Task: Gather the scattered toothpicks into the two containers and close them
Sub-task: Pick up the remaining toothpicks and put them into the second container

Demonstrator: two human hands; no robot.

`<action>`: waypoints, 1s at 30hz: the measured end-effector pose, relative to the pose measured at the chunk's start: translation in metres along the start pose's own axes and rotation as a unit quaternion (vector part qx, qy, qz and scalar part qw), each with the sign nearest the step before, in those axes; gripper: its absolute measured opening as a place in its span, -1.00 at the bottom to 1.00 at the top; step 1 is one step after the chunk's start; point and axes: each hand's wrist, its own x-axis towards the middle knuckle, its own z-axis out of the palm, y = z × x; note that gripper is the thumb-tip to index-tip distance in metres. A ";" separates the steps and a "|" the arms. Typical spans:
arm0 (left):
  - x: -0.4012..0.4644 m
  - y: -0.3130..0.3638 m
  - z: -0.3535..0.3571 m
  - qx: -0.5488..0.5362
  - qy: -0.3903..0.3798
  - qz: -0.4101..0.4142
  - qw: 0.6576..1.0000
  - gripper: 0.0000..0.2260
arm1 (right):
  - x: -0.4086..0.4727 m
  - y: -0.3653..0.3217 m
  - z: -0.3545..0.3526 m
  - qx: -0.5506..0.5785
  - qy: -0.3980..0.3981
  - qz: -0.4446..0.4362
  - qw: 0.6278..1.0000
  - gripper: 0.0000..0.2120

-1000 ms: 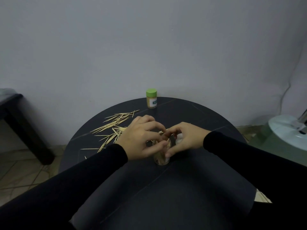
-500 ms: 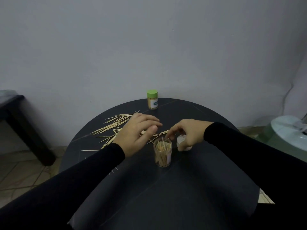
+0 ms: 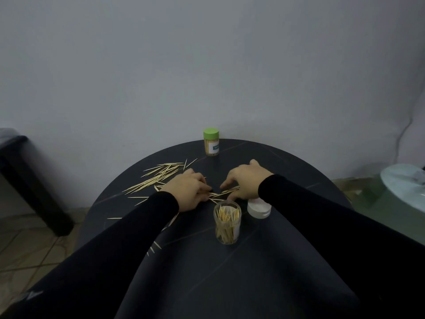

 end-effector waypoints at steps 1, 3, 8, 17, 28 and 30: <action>0.001 0.001 -0.001 0.011 0.014 0.012 1.000 -0.66 | 0.002 0.000 0.001 0.000 0.002 -0.005 1.000 -0.63; 0.001 0.001 -0.001 0.027 0.035 0.030 0.999 -0.68 | 0.002 0.002 0.002 -0.004 0.015 -0.013 1.000 -0.71; 0.002 -0.002 0.003 0.015 0.072 0.036 0.997 -0.73 | 0.003 0.009 0.008 -0.036 0.074 -0.037 0.996 -0.83; 0.007 0.008 0.006 0.010 0.095 -0.022 0.995 -0.80 | 0.009 0.002 0.006 -0.104 0.012 -0.032 0.994 -0.89; -0.001 0.017 0.003 -0.089 0.191 -0.084 0.974 -0.82 | -0.011 0.001 0.002 0.075 0.200 0.005 0.977 -0.88; -0.003 0.019 0.002 -0.106 0.212 -0.087 0.968 -0.83 | -0.017 0.000 0.001 0.129 0.231 0.020 0.964 -0.87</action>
